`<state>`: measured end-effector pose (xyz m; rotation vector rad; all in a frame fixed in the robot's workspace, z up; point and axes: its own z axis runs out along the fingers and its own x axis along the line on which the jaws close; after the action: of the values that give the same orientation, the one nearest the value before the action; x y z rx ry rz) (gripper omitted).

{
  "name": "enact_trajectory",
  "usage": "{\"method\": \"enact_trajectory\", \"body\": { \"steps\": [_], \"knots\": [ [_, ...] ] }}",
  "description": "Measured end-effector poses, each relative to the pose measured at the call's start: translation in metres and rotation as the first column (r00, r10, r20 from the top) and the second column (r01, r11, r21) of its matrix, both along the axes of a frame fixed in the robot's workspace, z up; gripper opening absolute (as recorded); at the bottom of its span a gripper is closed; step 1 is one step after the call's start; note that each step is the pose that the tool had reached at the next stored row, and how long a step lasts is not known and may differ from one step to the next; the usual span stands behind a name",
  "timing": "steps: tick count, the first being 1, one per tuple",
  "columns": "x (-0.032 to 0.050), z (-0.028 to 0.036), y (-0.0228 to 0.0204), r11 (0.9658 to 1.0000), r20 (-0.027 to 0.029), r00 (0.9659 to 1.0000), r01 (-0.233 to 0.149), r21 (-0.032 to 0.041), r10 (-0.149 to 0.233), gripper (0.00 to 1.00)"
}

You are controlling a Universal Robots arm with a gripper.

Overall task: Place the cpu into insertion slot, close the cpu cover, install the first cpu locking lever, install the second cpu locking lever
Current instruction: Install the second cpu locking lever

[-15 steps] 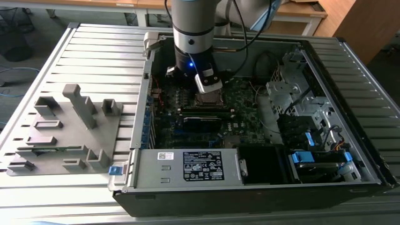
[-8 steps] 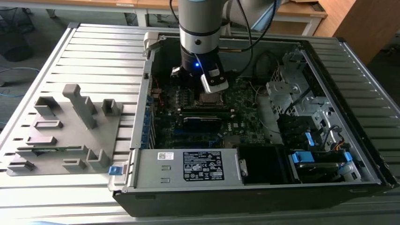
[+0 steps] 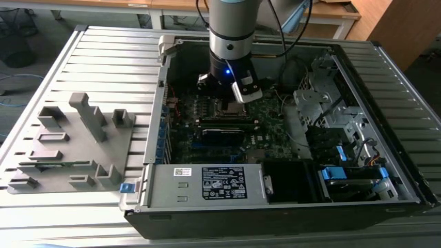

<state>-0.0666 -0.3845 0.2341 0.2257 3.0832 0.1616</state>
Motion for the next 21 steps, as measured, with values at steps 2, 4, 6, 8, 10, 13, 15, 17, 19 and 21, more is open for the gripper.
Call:
{"method": "enact_trajectory", "body": {
  "steps": [2, 4, 6, 8, 10, 13, 15, 17, 19, 21],
  "knots": [
    [0.0044, 0.0000, 0.0000, 1.0000, 0.0000, 1.0000, 0.000, 0.0000, 0.000, 0.10],
    [0.0079, -0.0002, 0.0001, 1.0000, 0.0001, 1.0000, 0.000, 0.0001, 0.000, 0.10],
    [0.0117, -0.0003, 0.0002, 1.0000, 0.0000, 1.0000, 0.000, 0.0000, 0.000, 0.10],
    [0.0139, -0.0004, 0.0012, 1.0000, 0.0000, 1.0000, 0.000, 0.0001, 0.000, 0.10],
    [0.0147, -0.0005, 0.0039, 1.0000, 0.0001, 1.0000, 0.000, 0.0000, 0.000, 0.10],
    [0.0154, -0.0006, 0.0094, 1.0000, 0.0000, 1.0000, -0.001, -0.0001, 0.001, 0.10],
    [0.0156, -0.0007, 0.0132, 1.0000, 0.0001, 1.0000, -0.001, 0.0000, 0.001, 0.10],
    [0.0157, -0.0007, 0.0171, 1.0000, 0.0000, 1.0000, -0.002, -0.0001, 0.002, 0.10],
    [0.0159, -0.0008, 0.0206, 1.0000, 0.0000, 1.0000, -0.002, -0.0005, 0.002, 0.10],
    [0.0160, -0.0008, 0.0225, 1.0000, 0.0000, 1.0000, -0.002, -0.0054, 0.002, 0.10]
  ]
}}
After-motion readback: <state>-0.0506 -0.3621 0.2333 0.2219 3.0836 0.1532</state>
